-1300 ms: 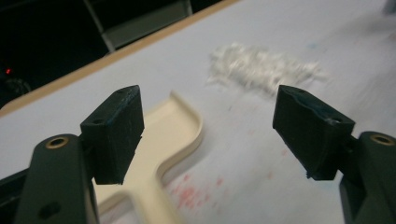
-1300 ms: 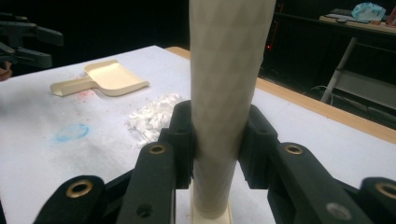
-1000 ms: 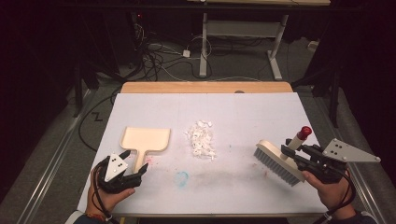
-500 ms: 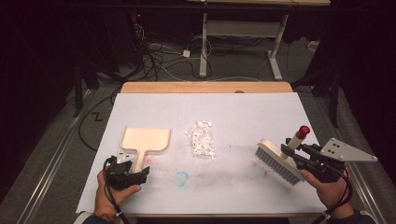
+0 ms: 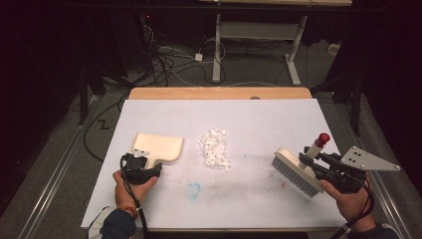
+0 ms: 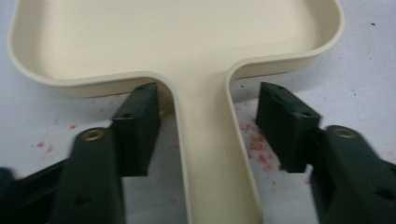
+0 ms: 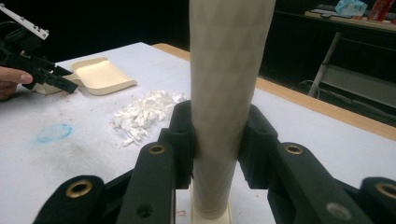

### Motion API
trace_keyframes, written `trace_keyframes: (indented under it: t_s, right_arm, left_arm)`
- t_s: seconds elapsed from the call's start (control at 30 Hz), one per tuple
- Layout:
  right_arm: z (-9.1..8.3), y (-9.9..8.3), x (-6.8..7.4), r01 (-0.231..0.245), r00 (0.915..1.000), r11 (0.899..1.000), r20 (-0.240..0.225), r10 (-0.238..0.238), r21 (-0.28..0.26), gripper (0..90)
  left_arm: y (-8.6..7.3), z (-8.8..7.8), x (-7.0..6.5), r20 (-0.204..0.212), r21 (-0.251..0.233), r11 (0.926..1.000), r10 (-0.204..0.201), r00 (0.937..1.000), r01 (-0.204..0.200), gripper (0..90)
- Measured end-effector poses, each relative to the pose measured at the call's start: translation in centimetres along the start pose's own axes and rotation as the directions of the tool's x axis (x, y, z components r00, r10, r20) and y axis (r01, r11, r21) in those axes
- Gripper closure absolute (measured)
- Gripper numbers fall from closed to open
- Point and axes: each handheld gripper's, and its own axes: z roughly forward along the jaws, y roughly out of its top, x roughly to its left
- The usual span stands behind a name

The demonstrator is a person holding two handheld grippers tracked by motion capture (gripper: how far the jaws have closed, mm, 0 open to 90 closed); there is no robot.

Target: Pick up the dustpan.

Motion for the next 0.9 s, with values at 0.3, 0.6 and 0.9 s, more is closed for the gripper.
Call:
trace_keyframes:
  t_s: [0.3,0.6,0.9]
  right_arm:
    - [0.4,-0.1,0.1,-0.008,0.9999,1.000,-0.008,0.008,0.012,70.3]
    - [0.7,-0.2,-0.1,0.001,1.0000,1.000,-0.010,-0.001,0.021,70.4]
    - [0.7,-0.3,-0.2,0.001,1.0000,1.000,0.002,-0.001,0.026,70.4]
  left_arm:
    - [0.6,0.2,0.8,0.027,-0.001,0.9995,0.032,0.9991,-0.032,63.3]
    - [1.8,0.2,1.6,0.051,0.026,0.9940,0.105,0.9932,-0.106,63.6]
    - [2.1,-2.2,1.3,0.050,0.020,0.9828,0.182,0.9820,-0.183,63.8]
